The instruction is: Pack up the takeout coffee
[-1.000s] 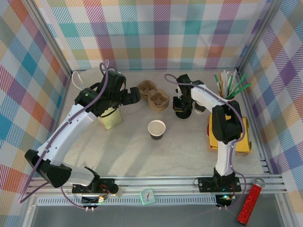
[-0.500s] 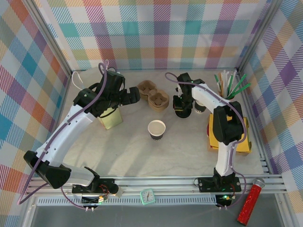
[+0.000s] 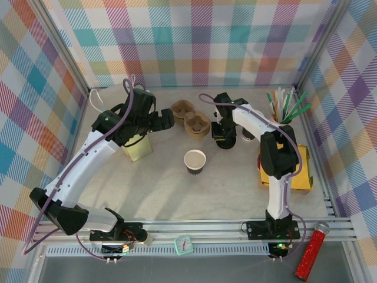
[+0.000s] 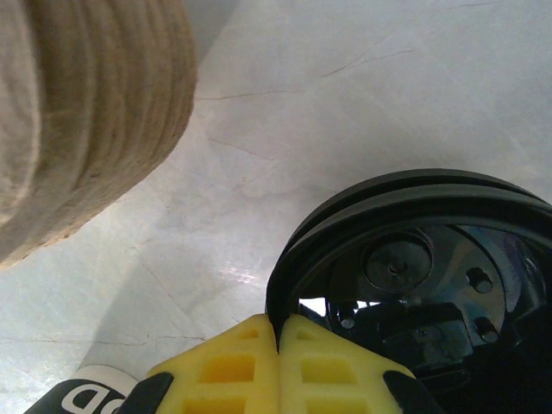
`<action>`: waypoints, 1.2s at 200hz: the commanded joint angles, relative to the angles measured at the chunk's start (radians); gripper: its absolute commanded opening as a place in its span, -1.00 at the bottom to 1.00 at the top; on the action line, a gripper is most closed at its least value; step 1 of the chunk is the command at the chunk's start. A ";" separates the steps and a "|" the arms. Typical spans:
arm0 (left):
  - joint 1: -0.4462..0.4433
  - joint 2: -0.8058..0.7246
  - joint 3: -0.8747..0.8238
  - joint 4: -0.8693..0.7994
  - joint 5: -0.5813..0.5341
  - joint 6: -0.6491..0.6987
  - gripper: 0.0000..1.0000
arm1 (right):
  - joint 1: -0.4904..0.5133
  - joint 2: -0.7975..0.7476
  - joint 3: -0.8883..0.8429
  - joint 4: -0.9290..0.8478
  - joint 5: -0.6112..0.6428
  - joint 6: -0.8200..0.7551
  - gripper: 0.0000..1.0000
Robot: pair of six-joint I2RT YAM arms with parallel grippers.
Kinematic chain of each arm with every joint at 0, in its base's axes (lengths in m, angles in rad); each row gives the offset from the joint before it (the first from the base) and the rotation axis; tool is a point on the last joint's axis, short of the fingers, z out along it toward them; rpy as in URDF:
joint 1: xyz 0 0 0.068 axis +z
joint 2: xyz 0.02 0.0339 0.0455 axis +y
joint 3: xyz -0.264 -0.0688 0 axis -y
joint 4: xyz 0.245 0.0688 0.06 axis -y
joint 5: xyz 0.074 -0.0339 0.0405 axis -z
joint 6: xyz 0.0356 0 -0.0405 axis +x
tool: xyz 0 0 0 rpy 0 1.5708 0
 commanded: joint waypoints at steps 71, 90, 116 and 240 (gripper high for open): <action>-0.012 -0.023 -0.008 -0.008 -0.007 -0.009 0.99 | 0.020 0.074 0.017 -0.039 0.075 -0.021 -0.93; -0.012 -0.023 0.004 -0.012 -0.010 -0.008 0.99 | 0.020 0.050 0.032 -0.050 0.073 -0.016 -0.93; -0.012 -0.031 0.005 -0.014 -0.019 -0.004 0.99 | 0.020 -0.028 0.065 -0.056 0.042 -0.015 -0.92; -0.012 -0.019 -0.001 -0.004 -0.010 -0.004 0.99 | 0.020 -0.053 0.076 -0.073 0.034 -0.004 -0.92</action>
